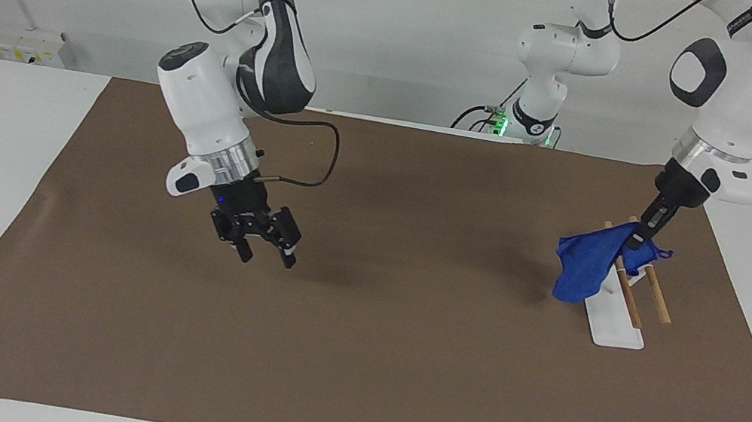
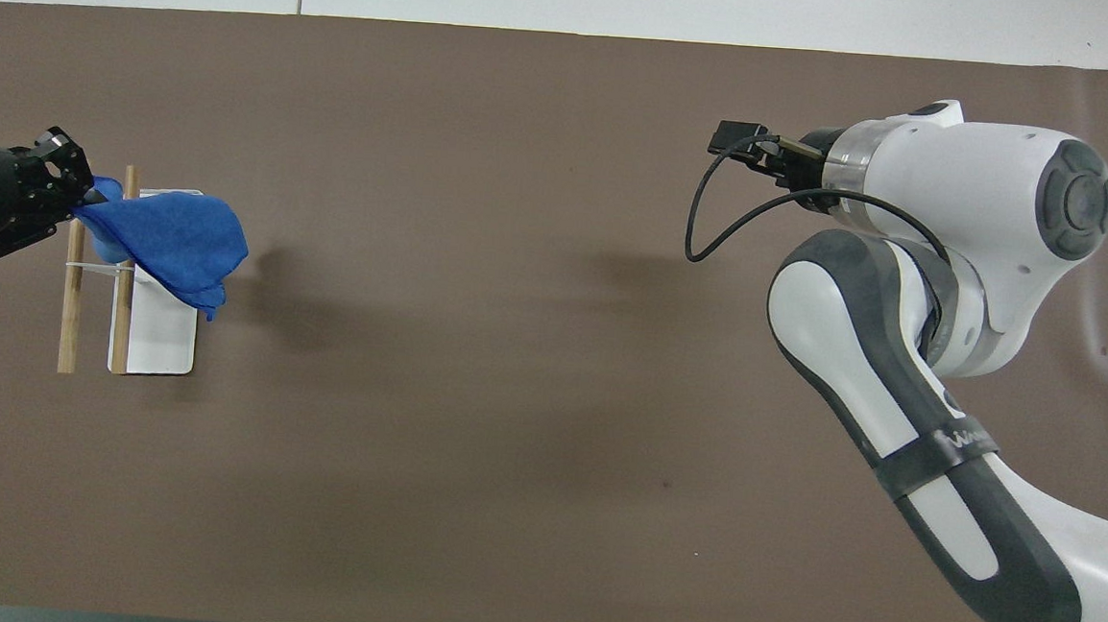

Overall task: Right arm passes towel to left arm to hang
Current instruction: 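Drape the towel over the rack with the left gripper while right retracts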

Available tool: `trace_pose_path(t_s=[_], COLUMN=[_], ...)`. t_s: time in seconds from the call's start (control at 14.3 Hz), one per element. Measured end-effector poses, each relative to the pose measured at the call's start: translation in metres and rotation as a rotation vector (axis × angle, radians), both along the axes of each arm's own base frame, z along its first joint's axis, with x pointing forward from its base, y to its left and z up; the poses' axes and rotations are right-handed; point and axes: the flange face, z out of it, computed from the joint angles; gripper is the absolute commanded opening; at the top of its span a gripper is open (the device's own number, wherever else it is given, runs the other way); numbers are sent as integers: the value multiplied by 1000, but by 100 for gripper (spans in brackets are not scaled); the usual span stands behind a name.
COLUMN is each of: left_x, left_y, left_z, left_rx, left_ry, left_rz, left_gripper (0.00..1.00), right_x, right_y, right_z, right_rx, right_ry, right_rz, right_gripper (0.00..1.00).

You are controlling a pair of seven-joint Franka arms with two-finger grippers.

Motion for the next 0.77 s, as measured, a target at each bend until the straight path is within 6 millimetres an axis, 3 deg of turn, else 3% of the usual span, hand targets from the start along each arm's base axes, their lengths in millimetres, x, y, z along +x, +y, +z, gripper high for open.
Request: trace_pose_path(t_s=[0.21, 0.35, 0.56, 0.77], left_x=[1, 1, 1, -6], left_y=[34, 46, 63, 97], left_z=[-8, -13, -26, -34], left_rx=[48, 60, 76, 104], left_ry=[-35, -65, -108, -97], left_rz=[-45, -51, -38, -68], left_gripper=[0, 0, 0, 0], right_x=[-4, -8, -21, -50], right_y=[-22, -33, -78, -131], right_z=[16, 37, 76, 125], right_rx=[-220, -291, -297, -295], right_ry=[137, 220, 291, 313], right_rz=[117, 139, 87, 53], right_gripper=[100, 100, 100, 100])
